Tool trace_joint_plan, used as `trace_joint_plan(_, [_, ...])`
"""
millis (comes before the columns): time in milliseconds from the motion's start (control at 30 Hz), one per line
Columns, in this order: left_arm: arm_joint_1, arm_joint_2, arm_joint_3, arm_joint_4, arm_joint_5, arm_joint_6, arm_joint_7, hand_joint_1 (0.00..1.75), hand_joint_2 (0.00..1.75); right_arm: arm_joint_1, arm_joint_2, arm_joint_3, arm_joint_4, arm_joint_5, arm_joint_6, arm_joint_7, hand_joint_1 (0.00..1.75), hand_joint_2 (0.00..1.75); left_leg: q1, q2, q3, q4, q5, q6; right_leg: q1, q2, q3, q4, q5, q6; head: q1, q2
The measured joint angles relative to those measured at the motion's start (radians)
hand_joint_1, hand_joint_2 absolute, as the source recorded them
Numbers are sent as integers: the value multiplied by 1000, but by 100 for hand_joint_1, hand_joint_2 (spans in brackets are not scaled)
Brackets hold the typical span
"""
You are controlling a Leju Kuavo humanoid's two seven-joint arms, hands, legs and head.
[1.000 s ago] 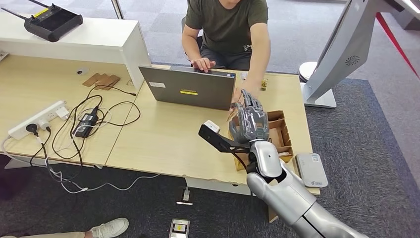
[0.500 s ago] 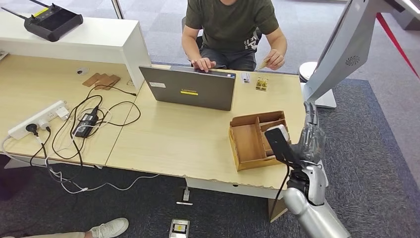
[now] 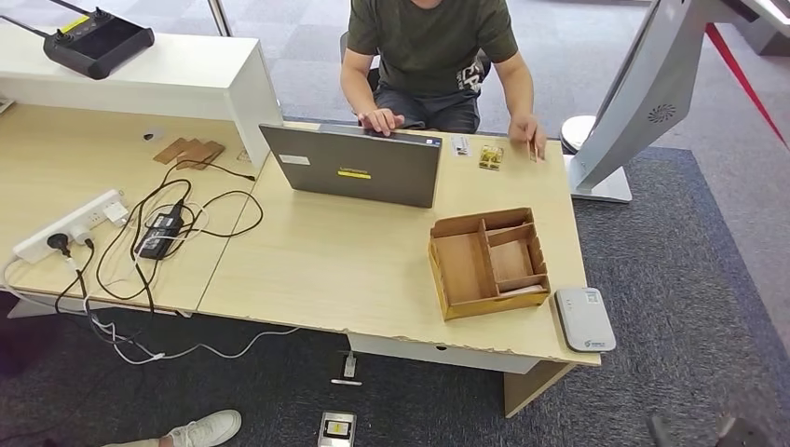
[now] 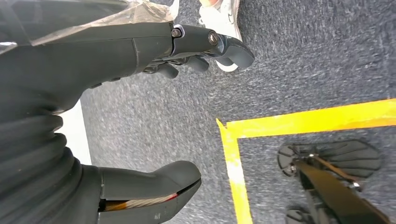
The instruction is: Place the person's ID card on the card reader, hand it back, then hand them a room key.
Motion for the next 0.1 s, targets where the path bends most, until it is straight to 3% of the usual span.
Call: trace_joint_plan(100, [1, -1, 3, 0, 13, 8, -4, 0, 175, 20, 38, -39, 128, -89, 90, 92, 0, 175, 1, 0, 0, 0, 0, 0, 1, 0, 0, 0, -1, -1, 0, 0])
